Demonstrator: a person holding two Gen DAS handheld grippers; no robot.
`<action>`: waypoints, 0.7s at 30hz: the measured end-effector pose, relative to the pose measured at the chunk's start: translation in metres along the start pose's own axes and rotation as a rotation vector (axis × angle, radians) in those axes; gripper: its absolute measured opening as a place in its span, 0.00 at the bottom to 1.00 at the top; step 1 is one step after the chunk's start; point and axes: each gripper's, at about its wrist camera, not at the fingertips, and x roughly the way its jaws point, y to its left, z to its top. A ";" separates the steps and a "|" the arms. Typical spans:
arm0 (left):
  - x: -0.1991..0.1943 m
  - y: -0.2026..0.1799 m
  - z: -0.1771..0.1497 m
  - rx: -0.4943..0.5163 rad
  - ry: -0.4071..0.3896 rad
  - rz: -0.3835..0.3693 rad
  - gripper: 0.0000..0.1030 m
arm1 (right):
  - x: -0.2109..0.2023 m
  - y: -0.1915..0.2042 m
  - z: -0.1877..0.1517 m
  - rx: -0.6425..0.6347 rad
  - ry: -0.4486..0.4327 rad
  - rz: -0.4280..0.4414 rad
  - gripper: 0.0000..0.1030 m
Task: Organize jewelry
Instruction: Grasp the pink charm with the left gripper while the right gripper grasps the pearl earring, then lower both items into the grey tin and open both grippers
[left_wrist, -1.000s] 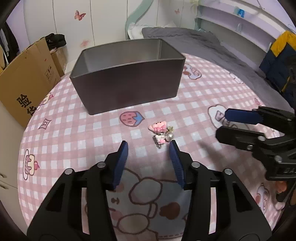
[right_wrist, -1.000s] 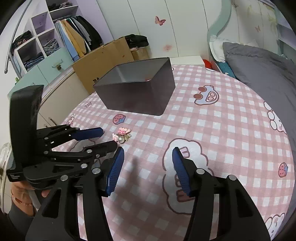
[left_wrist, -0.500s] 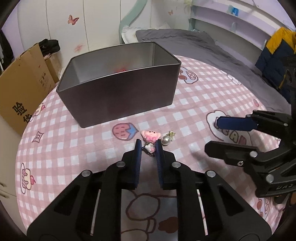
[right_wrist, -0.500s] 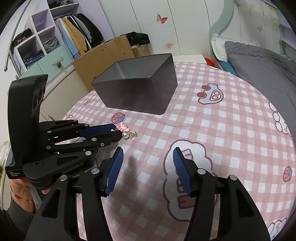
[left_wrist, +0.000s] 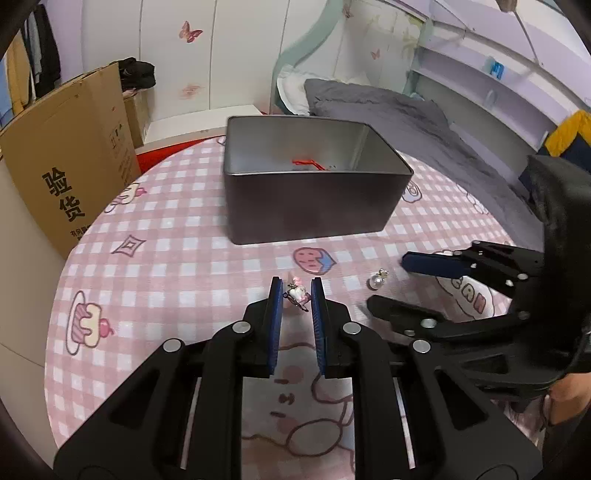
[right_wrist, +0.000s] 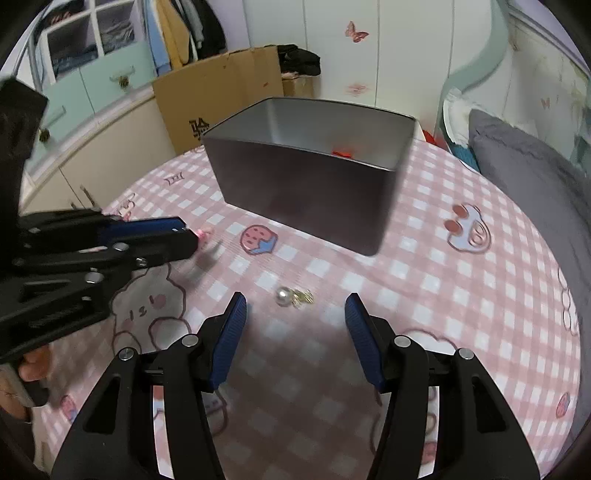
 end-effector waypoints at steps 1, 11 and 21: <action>-0.001 0.001 0.000 -0.002 -0.002 -0.002 0.15 | 0.002 0.002 0.002 -0.009 0.000 -0.006 0.51; -0.020 0.001 0.009 -0.009 -0.049 -0.053 0.15 | 0.008 0.010 0.002 -0.078 0.014 -0.064 0.15; -0.045 -0.009 0.038 0.019 -0.126 -0.086 0.15 | -0.041 -0.004 0.017 -0.004 -0.080 0.013 0.15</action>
